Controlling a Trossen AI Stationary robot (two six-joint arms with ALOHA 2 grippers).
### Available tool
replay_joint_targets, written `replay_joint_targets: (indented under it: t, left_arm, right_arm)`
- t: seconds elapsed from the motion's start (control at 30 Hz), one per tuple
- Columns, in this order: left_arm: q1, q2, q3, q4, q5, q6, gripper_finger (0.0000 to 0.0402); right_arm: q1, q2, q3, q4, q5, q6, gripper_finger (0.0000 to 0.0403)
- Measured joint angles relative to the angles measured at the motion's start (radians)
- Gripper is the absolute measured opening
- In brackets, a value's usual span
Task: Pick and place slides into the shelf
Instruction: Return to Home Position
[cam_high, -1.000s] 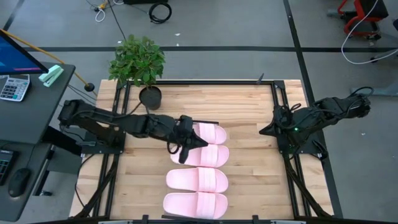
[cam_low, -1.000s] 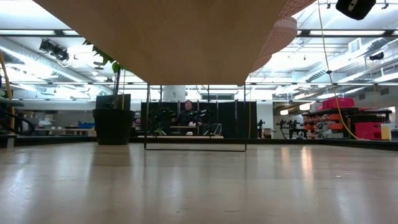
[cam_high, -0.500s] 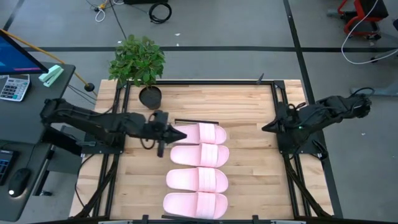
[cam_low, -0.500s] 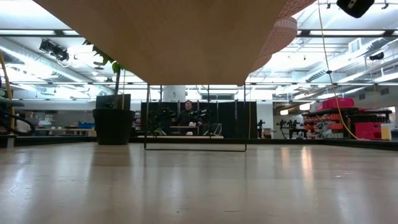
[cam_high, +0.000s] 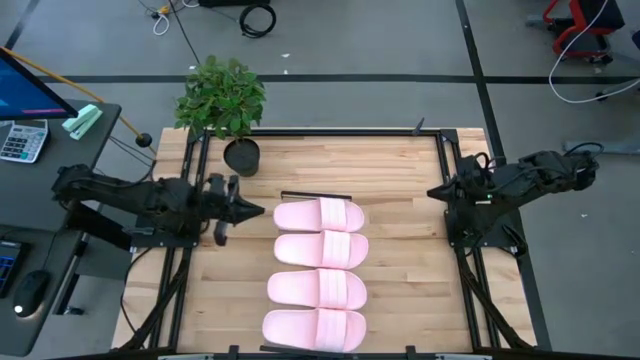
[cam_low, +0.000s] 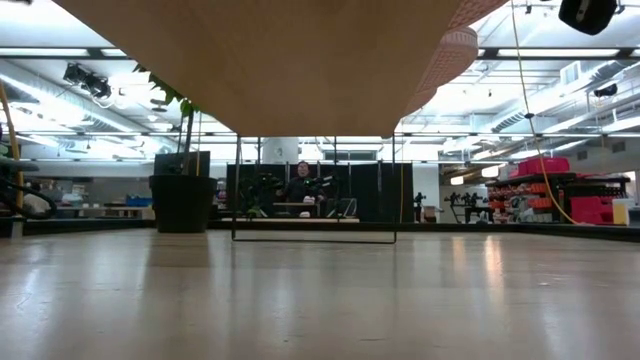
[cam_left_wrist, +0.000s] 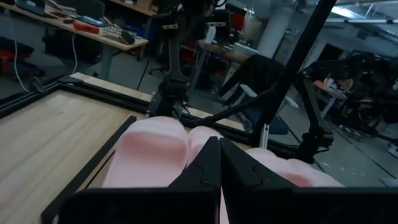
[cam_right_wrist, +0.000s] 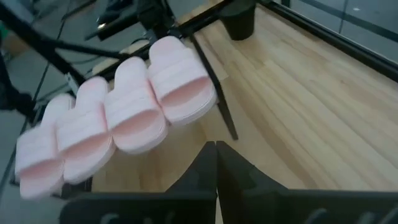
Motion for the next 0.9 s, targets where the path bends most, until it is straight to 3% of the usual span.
replay_joint_targets:
  t: [0.43, 0.9]
  left_arm:
    - [0.0, -0.424, -0.3, 0.009, -0.013, 0.008, 0.0002]
    - [0.058, -0.665, -0.515, 0.011, -0.016, 0.034, 0.0001]
  right_arm:
    - [0.0, 0.0, 0.0, -0.002, 0.101, 0.092, 0.0001]
    - [0.0, 0.0, 0.0, -0.101, 0.171, 0.23, 0.0002]
